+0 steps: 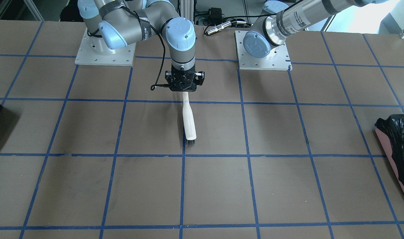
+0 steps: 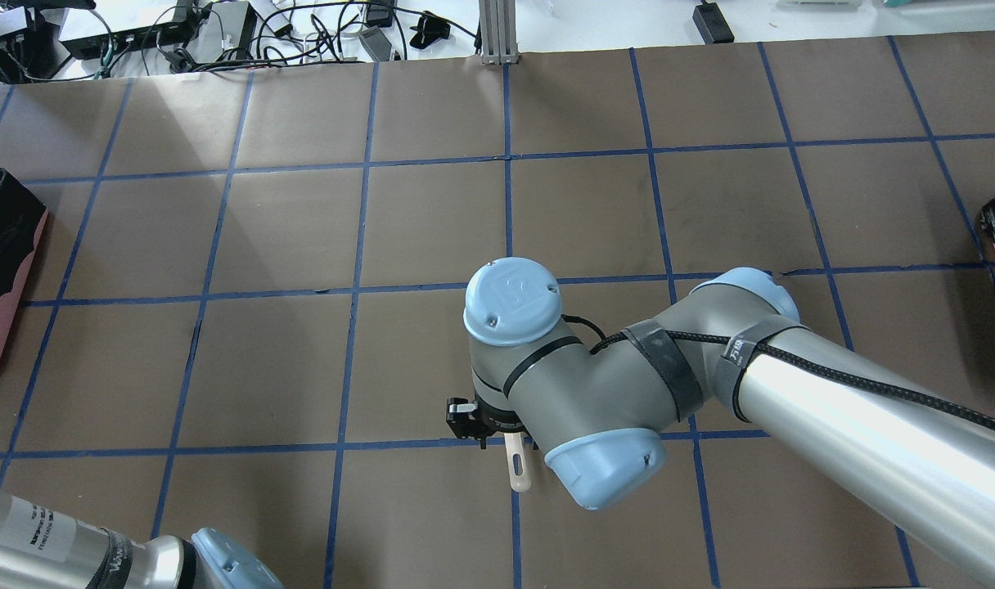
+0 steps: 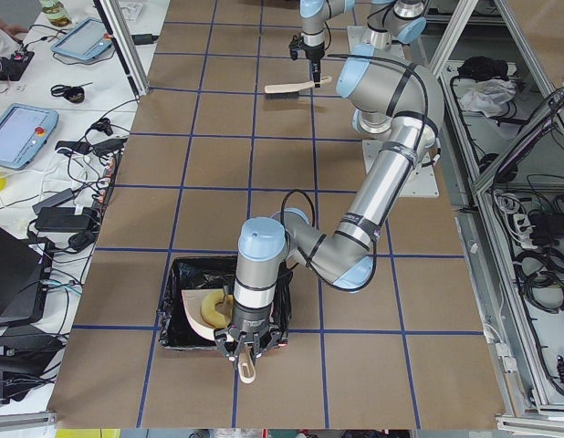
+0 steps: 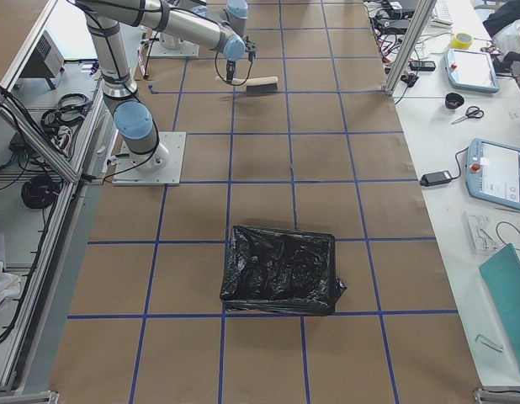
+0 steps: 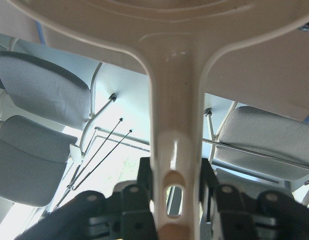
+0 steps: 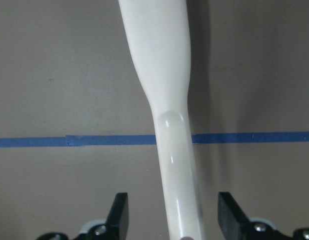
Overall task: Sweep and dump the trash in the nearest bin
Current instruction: 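Tilt the dustpan over the black bin with the left gripper, then lower the brush onto the table and open the right gripper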
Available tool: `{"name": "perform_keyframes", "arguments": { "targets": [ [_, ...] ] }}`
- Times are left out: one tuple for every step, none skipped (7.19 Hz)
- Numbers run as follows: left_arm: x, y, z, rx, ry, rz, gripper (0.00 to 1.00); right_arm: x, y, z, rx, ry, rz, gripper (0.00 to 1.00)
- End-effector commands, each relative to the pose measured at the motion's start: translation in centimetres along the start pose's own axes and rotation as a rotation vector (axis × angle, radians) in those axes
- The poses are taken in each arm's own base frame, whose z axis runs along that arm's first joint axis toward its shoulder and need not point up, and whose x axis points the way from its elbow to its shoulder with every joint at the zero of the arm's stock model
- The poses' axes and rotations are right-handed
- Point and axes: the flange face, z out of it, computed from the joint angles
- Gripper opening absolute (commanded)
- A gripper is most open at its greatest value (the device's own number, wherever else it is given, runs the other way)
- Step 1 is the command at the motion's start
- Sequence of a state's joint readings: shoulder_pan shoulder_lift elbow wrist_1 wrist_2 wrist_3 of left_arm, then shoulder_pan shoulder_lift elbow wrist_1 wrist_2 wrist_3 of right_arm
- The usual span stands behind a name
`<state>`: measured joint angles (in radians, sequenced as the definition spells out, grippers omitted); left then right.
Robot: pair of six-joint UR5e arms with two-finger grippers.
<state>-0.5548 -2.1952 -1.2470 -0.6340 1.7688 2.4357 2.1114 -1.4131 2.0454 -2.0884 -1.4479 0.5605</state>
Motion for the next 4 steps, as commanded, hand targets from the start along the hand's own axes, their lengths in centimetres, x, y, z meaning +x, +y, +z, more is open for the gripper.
{"name": "perform_keyframes", "arguments": {
  "targets": [
    [-0.3, 0.0, -0.4, -0.041, -0.034, 0.044, 0.00, -0.1, -0.9, -1.7, 0.050, 0.017, -0.023, 0.71],
    [-0.5, 0.1, -0.6, -0.064, -0.052, 0.071, 0.00, -0.6, -2.4, -4.4, 0.115, 0.027, -0.022, 0.76],
    [-0.8, 0.0, -1.1, -0.074, -0.061, 0.079, 0.00, -0.8, -4.2, -7.8, 0.171, 0.029, -0.016, 0.80],
    [-1.5, 0.2, -2.5, -0.132, -0.112, 0.088, 0.00, -0.2, -6.7, -12.2, 0.193, 0.019, 0.001, 0.86]
  ]
}}
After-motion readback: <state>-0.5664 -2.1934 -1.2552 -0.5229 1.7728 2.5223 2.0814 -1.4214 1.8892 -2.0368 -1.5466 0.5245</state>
